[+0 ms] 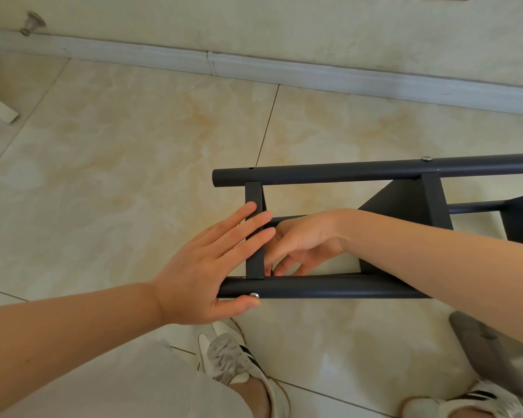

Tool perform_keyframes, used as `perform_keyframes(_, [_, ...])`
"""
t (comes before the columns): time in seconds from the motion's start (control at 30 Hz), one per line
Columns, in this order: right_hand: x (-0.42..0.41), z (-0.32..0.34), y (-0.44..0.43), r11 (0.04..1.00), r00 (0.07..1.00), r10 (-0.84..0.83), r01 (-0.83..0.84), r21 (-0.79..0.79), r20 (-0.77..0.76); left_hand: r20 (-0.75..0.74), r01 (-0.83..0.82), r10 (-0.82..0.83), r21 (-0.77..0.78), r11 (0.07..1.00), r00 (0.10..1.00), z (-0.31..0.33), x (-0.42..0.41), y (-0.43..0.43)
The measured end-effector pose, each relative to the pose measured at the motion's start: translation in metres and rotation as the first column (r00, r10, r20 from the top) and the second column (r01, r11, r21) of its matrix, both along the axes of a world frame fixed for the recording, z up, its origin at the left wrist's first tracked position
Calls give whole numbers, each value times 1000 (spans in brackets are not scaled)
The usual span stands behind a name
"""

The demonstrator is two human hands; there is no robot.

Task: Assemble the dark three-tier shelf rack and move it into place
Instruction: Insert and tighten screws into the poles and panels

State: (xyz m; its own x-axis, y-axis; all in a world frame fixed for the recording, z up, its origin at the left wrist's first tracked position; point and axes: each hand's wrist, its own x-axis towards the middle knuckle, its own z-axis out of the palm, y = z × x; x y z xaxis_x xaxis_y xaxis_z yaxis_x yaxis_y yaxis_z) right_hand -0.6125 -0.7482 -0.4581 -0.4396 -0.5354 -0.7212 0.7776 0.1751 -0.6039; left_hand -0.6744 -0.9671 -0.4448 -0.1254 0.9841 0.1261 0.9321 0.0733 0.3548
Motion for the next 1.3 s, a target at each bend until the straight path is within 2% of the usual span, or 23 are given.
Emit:
perform_keyframes(0.7, [0,4,-4,1000,1000,-12,12,5,6,4,6,-6,9,1000,1000,1,-1,1])
perform_keyframes(1.3, [1,5,0,1000,999,11,-10,25,-53,16,6,-6,9,1000,1000,0,-1,1])
